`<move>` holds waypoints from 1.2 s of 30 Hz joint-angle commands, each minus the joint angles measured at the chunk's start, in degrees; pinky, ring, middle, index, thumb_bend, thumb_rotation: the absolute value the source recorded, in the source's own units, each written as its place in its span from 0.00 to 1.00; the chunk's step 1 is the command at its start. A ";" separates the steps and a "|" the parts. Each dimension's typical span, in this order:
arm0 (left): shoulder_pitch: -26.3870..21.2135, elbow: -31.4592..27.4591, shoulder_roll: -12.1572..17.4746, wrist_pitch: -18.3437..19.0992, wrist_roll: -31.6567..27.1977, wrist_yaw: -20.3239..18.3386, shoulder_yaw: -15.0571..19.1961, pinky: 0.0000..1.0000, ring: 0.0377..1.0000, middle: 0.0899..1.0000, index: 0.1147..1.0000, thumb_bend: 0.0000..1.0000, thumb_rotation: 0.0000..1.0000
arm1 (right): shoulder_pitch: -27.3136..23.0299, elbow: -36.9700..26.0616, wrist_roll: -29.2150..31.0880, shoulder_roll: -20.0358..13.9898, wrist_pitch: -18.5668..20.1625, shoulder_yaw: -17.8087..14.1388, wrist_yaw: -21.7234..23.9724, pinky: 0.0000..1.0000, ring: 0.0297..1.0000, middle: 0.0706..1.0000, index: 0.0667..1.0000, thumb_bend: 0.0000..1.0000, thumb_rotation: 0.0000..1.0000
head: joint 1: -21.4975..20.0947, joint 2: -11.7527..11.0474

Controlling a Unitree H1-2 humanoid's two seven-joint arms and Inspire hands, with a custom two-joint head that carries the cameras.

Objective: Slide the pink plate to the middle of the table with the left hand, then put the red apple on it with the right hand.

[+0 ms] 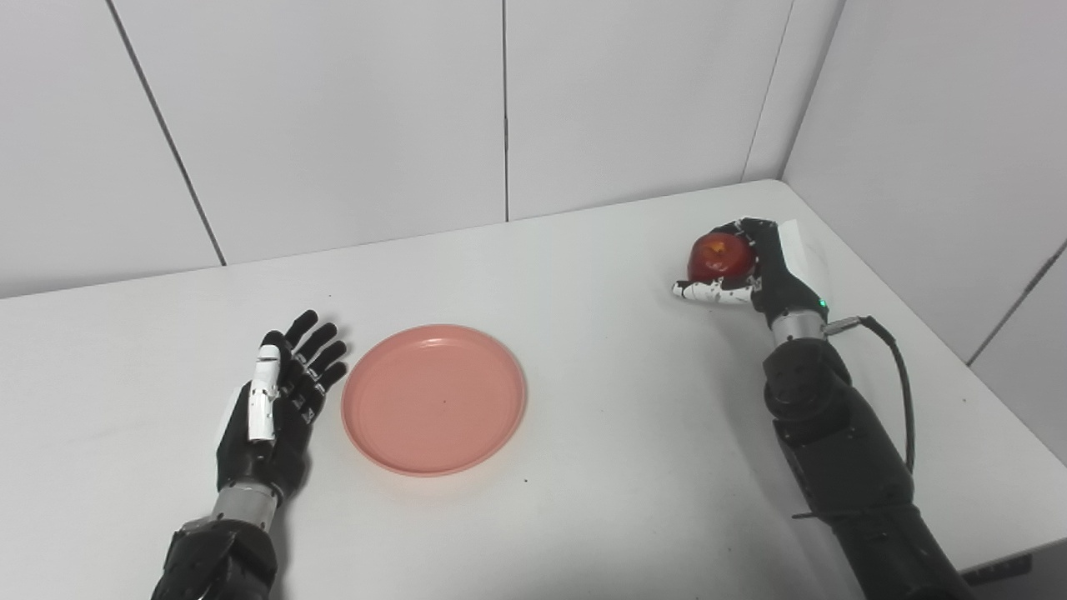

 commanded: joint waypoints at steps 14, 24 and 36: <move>0.37 -0.28 -1.58 0.76 1.49 2.07 -1.05 0.88 0.85 0.85 0.83 0.40 1.00 | -3.42 -14.33 -2.17 1.77 3.21 0.95 2.79 0.39 0.44 0.44 0.46 0.53 0.00 | 2.66 -0.54; 0.30 0.14 -2.76 0.08 2.80 2.68 -1.59 0.86 0.83 0.83 0.82 0.40 1.00 | -6.28 -17.32 -2.95 5.15 1.44 5.38 5.45 0.36 0.42 0.43 0.48 0.53 0.00 | 6.52 -0.75; 0.53 -0.24 -3.80 -0.10 4.02 3.59 -2.84 0.88 0.86 0.86 0.83 0.40 1.00 | -9.42 -16.97 -3.96 9.88 0.23 11.63 7.76 0.34 0.40 0.42 0.48 0.53 0.00 | 10.57 -0.49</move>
